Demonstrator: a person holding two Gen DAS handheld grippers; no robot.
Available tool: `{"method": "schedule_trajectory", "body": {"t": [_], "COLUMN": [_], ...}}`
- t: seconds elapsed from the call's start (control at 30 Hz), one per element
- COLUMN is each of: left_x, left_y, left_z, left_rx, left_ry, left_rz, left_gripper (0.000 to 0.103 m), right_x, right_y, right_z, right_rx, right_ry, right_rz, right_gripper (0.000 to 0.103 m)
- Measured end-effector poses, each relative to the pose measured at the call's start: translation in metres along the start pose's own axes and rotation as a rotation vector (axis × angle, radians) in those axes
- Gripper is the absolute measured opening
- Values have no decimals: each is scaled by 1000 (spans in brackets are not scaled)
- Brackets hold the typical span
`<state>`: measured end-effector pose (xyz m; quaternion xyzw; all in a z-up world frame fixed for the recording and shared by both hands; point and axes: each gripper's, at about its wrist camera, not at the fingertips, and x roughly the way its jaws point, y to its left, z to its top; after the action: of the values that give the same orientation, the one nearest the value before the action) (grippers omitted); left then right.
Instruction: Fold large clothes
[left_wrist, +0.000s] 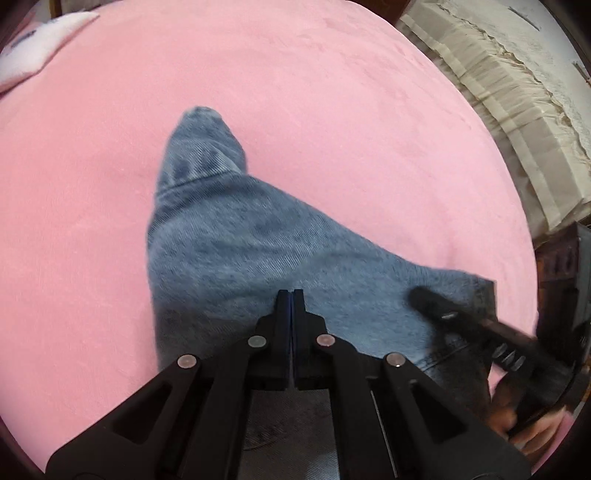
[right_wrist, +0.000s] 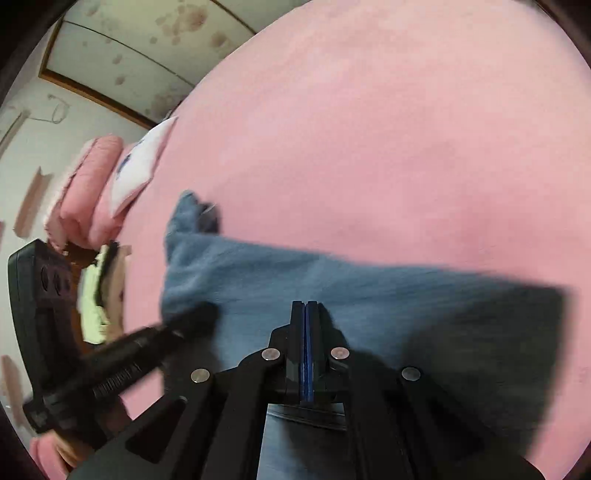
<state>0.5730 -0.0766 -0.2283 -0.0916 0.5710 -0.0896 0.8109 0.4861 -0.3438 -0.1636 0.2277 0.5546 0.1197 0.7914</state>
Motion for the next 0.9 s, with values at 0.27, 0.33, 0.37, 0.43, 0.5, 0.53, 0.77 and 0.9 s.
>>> {"method": "schedule_trajectory", "body": {"t": [0.27,0.33,0.37,0.43,0.5,0.53,0.77,0.9], "left_x": [-30,-44,-52,-62,-73,-78,-106,-124], "left_y": [10,15,15,17,24,26,28,11], "left_z": [-10,-25,-33,-50,-70,-80,-176,-203], "left_rx": [-68,-70,-68,-89,-143,-165,-211,-207], "left_ry": [-64,-43,-35,-11,7,24,156,187], "left_rz": [71,89,128,154,168,179,251,265], "left_gripper": [1,1,0,1,1,1,1,1], "right_x": [-65,-78,-83,-97,-107,-112,-138,-148], "right_y": [-59,-72,-77,-89,-96,-99,-93,-77], "right_z": [2,-7,-11,-26,-44,-55,-144,-178], "right_rx": [49,74,94,124,153,167,192,185], "right_ry": [-71,-59,-48,-18,6,17,125,153], "right_rz": [-214,-177,-199,-226,-243,-245,-288,-324], "right_gripper": [0,0,0,0,0,0,0,2]}}
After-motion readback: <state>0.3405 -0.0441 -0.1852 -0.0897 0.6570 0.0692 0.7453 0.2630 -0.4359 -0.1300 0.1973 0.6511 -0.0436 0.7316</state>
